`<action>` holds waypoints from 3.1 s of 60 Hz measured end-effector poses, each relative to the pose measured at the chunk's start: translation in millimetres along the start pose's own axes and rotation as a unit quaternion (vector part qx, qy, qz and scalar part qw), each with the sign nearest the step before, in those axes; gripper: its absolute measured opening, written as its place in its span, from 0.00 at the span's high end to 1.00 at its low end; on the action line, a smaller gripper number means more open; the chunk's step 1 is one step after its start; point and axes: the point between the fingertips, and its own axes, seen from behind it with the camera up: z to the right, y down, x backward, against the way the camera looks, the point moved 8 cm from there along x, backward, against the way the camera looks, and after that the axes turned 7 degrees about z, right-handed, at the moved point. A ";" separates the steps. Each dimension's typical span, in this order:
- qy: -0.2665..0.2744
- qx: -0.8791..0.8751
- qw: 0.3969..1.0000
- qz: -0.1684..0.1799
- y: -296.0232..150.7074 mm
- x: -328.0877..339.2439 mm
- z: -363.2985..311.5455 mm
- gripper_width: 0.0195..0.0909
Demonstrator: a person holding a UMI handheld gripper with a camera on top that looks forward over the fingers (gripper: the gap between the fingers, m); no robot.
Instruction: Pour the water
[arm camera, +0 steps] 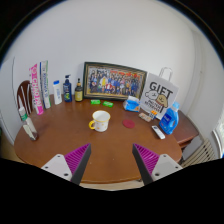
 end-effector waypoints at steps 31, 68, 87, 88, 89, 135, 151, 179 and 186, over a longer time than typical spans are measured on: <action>-0.096 0.003 0.995 -0.012 36.7 33.4 -241.2 0.07; -0.209 -0.009 0.972 0.107 24.5 -128.8 -436.2 0.25; -0.191 0.004 0.974 0.123 17.9 -127.7 -428.8 0.67; -0.192 0.002 0.974 0.123 14.9 -126.7 -427.5 0.68; -0.193 -0.003 0.973 0.124 11.8 -125.4 -425.8 0.68; -0.336 -0.729 0.594 0.051 -153.0 -197.1 -169.9 0.69; -0.328 -0.858 0.395 0.009 -126.4 -246.8 -125.7 0.69; -0.324 -0.706 0.629 -0.021 -132.9 -249.6 -117.6 0.69; -0.286 -0.549 0.783 0.058 -157.8 -245.4 -81.6 0.69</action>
